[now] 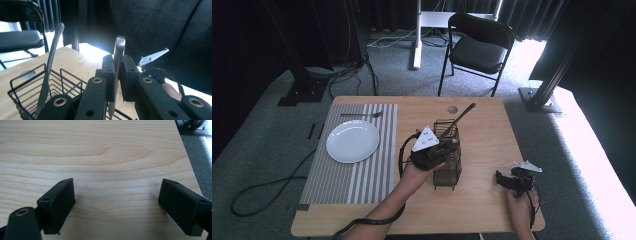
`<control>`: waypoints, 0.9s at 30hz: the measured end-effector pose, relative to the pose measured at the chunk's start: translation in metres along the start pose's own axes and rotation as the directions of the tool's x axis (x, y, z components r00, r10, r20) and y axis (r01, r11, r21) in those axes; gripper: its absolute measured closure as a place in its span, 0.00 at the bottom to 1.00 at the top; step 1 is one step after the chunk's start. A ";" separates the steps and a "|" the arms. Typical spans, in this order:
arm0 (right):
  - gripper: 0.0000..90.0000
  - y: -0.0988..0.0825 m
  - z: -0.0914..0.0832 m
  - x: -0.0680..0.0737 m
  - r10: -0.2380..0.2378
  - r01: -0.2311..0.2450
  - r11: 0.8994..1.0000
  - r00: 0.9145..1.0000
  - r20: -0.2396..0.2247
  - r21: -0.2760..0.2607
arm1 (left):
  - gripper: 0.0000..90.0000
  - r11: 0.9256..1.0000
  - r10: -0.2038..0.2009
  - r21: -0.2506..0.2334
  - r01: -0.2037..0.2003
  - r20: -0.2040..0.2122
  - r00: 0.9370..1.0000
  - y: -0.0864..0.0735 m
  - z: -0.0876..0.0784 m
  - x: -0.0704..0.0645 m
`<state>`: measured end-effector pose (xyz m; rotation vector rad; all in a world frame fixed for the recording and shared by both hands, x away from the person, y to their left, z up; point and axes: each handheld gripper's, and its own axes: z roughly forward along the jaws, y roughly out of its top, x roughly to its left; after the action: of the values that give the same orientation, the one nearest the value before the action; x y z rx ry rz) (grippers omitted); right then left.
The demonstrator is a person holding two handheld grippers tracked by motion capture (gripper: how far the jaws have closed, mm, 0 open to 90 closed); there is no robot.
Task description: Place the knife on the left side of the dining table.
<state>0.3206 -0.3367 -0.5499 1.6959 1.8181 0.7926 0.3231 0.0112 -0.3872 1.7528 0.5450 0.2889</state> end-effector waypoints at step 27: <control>0.15 0.000 0.000 0.000 0.001 -0.001 1.000 1.000 0.000 -0.002 | 0.93 0.998 0.037 -0.059 -0.034 0.043 0.998 -0.001 0.018 0.003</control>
<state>0.3206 -0.3369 -0.5499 1.6955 1.8166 0.7939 0.3336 -0.0024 -0.3929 1.7096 0.4697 0.2879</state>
